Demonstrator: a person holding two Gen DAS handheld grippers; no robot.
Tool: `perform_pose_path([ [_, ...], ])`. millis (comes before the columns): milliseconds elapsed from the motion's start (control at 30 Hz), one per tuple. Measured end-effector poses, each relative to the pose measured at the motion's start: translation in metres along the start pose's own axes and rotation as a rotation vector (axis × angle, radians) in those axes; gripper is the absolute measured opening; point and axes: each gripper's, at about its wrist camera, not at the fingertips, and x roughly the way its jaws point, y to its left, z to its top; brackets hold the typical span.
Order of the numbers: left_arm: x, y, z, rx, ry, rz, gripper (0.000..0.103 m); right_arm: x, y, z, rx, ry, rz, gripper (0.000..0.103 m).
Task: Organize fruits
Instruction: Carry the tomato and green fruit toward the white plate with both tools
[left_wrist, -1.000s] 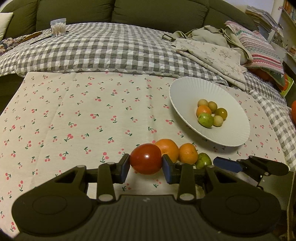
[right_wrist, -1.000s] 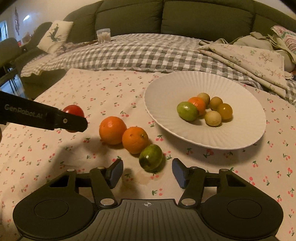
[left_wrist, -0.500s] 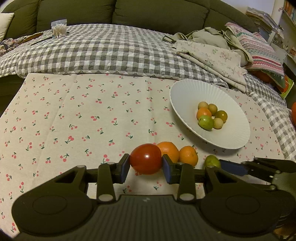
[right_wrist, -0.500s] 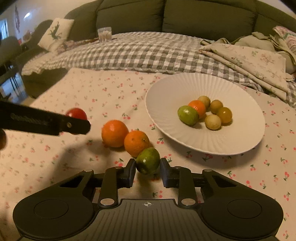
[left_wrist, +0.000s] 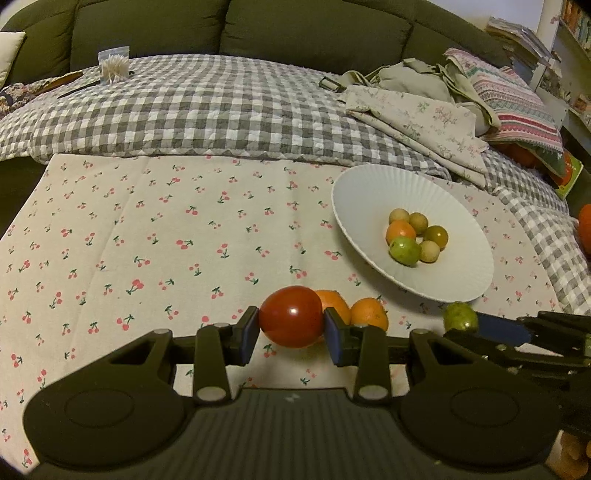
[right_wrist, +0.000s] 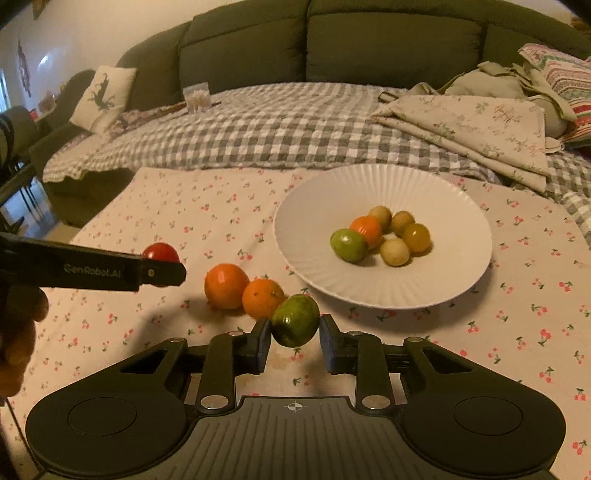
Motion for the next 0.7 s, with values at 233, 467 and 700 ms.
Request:
perform_pose_path([
  [233, -0.004, -0.012, 0.004, 0.02, -0.036, -0.028, 0.036, -0.017, -0.012, 0.006, 0.041, -0.041, -0.009, 0.027],
  [467, 0.001, -0.035, 0.011, 0.037, -0.058, -0.071, 0.036, -0.029, -0.034, 0.012, 0.098, -0.079, -0.041, 0.027],
  [700, 0.016, -0.066, 0.014, 0.14, -0.095, -0.107, 0.036, -0.033, -0.065, 0.014, 0.181, -0.102, -0.087, 0.027],
])
